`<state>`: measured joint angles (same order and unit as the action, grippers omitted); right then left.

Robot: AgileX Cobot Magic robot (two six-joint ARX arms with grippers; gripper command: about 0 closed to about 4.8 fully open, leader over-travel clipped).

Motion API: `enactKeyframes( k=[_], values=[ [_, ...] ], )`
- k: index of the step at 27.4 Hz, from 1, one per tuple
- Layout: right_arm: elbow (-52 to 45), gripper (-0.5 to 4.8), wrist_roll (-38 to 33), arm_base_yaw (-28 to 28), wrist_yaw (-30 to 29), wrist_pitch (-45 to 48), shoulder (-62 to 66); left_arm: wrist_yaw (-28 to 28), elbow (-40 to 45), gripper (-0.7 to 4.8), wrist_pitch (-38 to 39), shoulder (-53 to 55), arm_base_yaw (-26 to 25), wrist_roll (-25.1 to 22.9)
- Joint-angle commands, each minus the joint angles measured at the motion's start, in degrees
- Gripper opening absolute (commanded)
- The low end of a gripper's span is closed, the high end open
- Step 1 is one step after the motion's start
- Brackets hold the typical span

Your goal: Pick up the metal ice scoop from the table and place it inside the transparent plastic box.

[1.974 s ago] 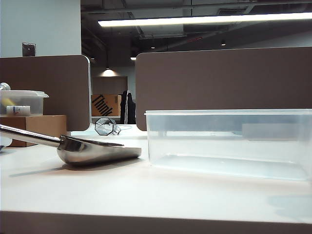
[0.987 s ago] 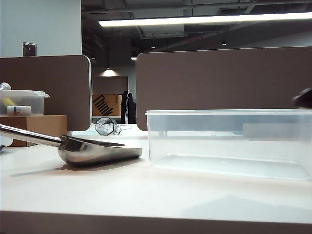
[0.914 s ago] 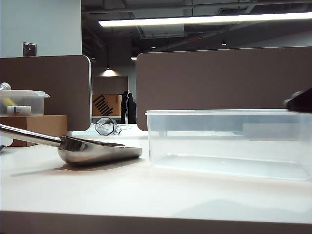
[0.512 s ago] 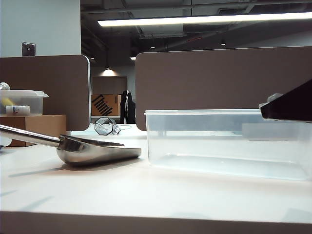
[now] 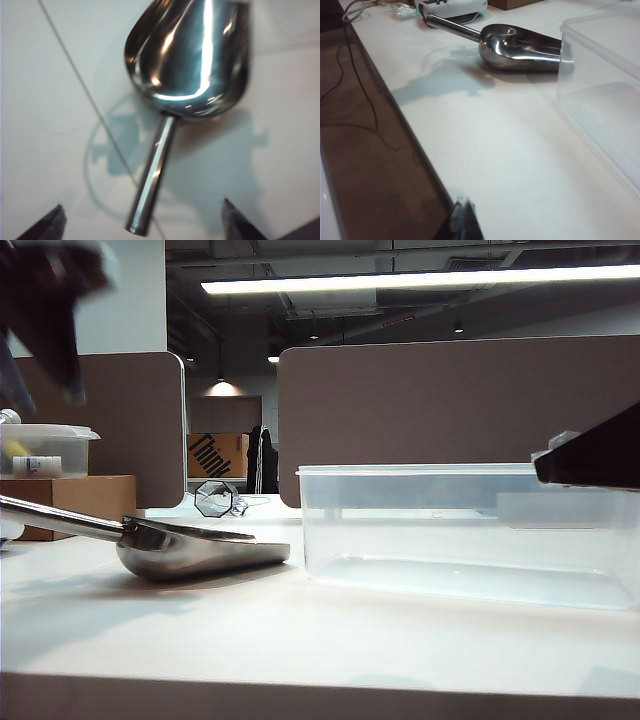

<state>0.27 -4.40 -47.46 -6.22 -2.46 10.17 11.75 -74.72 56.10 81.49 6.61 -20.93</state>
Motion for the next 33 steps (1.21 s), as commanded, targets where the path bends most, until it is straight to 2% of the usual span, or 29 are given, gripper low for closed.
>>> enactKeyframes(
  k=[1,5,19,22,25,27,30,31,32,33],
  values=[
    [0.04,-0.01,0.11,-0.07,0.20,0.98,-0.07,-3.43,-4.96,4.07,6.45,9.09,0.98,-1.81],
    [0.04,-0.01,0.11,-0.07,0.31,0.98,-0.09,-4.44,-8.50,4.07,9.81,18.38,1.14,-1.79],
    [0.04,-0.01,0.11,-0.04,0.09,0.98,-0.09,-2.89,-8.46,3.91,9.84,27.26,4.13,-2.67],
    [0.04,-0.01,0.11,-0.04,0.09,0.98,-0.07,-2.95,-8.46,2.85,9.90,27.26,4.13,-2.67],
    [0.04,-0.01,0.11,-0.04,0.11,0.96,-0.07,-2.95,-8.46,2.60,9.86,27.26,4.13,-2.67],
    [0.04,-0.01,0.11,-0.04,0.09,0.98,-0.04,-2.93,-8.46,2.12,9.84,27.26,4.13,-2.69],
    [0.04,-0.01,0.11,-0.04,0.09,0.98,-0.04,-2.93,-8.46,2.00,9.49,27.26,4.13,-2.69],
    [0.04,-0.01,0.11,-0.07,0.09,0.98,-0.02,-2.93,-8.46,1.75,9.53,27.26,4.13,-2.69],
    [0.04,-0.01,0.11,-0.04,0.09,0.98,-0.02,-2.93,-8.46,1.03,9.44,27.26,4.13,-2.69],
    [0.04,-0.01,0.11,-0.04,0.09,0.98,-0.02,-2.91,-8.46,0.81,9.38,27.26,4.13,-2.69]
  ],
)
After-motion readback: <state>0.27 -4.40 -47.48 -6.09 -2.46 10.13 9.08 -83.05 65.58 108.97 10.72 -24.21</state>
